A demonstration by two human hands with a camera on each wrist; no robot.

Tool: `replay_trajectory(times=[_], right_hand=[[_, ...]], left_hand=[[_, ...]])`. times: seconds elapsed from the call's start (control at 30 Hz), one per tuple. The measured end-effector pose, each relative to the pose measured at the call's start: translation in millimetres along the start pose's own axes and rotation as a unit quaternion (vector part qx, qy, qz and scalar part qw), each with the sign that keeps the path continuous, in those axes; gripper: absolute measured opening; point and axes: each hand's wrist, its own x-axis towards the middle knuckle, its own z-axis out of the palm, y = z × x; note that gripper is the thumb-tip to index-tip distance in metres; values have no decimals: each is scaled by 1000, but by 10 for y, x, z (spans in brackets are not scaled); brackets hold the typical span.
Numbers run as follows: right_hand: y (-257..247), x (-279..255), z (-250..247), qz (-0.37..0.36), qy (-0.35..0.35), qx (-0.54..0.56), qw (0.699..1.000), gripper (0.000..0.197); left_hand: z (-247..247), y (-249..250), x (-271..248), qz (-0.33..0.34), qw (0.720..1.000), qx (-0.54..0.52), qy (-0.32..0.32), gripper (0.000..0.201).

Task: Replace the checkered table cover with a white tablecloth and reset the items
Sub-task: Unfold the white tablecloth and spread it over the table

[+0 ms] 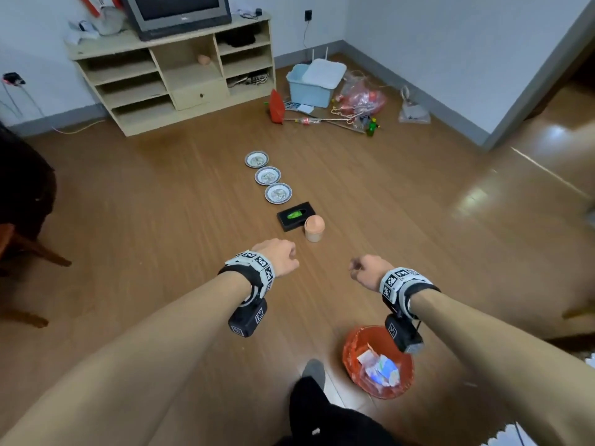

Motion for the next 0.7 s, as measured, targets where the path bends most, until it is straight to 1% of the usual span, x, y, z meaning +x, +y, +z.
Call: replay_trajectory(times=[0.1,0.2,0.27,0.4,0.47,0.57,0.63,0.7], right_hand=[[181,212,-128,27,9,48,998,25],[503,219,-186,68,28,91,993,22],[780,112,-172,104,41,118,987,21],[1432,-266,-42,196,73,168,963,26],[1722,-508,86,254,92,203,941,25],[2050,-931,354,343,129,256,895,22],[2162,-1251,561,392,154,291,859,22],[2196,-1575,804,444,179,330,813,24]], left_hand=[[-180,130,354,17,999,23,-21,33],[-333,420,724,61,996,63,-36,34],[-388,722,937,102,989,94,-52,36],[-379,1602,1253,217,964,141,-66,36],[-274,2075,1377,283,943,160,-76,35],[-31,2753,1479,372,903,190,-99,33],[169,3170,1471,430,870,209,-125,30],[388,3561,1403,490,828,229,-147,27]])
